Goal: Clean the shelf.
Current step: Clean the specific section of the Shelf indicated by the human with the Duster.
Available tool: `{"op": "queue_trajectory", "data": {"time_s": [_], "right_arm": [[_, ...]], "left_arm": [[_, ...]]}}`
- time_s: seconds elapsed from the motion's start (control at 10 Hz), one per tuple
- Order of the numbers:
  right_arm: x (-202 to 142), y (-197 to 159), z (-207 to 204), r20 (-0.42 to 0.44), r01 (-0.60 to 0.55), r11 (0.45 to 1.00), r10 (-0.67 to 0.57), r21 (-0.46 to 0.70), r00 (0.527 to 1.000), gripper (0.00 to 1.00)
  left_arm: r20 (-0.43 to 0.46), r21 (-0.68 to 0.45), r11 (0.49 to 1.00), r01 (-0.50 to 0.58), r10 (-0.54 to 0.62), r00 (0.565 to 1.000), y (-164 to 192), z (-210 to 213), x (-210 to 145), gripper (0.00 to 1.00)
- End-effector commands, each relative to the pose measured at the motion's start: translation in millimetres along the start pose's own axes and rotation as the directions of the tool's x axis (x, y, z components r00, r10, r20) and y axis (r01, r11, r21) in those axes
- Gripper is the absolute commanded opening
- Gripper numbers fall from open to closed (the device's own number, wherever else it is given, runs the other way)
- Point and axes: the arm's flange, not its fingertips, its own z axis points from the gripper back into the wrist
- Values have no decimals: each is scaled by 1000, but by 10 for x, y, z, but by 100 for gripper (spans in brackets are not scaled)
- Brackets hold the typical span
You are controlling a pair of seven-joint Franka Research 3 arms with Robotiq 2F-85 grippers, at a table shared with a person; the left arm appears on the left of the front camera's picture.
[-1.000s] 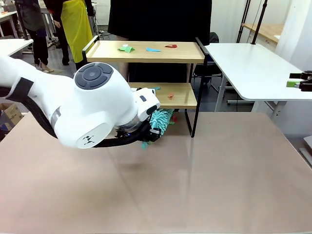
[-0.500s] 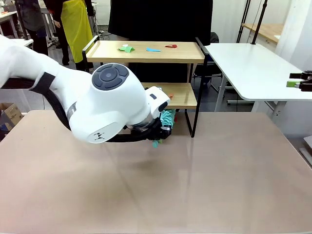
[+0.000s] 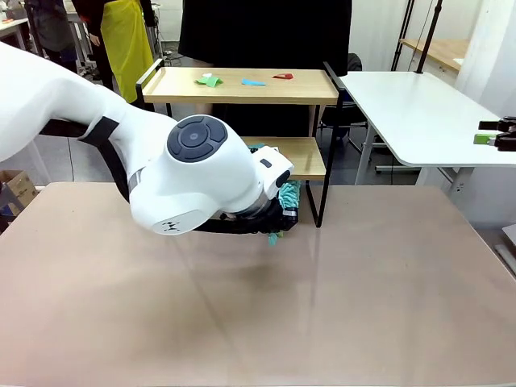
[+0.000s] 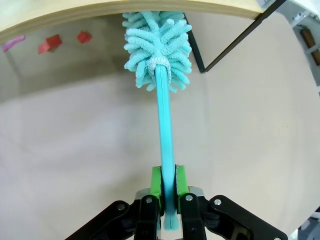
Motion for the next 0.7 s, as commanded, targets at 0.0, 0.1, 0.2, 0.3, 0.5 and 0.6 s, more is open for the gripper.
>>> {"op": "queue_trajectory", "data": {"time_s": [0.0,0.1,0.2,0.3,0.5,0.6], "right_arm": [[25,13,-9,0,-4,1000,4,2,1000,100],[25,13,-9,0,-4,1000,4,2,1000,100],[25,13,-9,0,-4,1000,4,2,1000,100],[25,13,-9,0,-4,1000,4,2,1000,100],[25,13,-9,0,-4,1000,4,2,1000,100],[25,13,-9,0,-4,1000,4,2,1000,100]], "left_arm": [[26,-40,999,-37,38,999,-190,-393,-137,14],[19,-31,999,-39,39,999,-221,-456,-139,14],[5,-16,999,-43,43,999,-223,-531,-149,14],[-16,-7,999,-48,47,999,-211,-605,-181,14],[-45,36,996,-79,81,996,-201,-700,-243,14],[-52,41,995,-95,97,994,-204,-712,-249,14]]}}
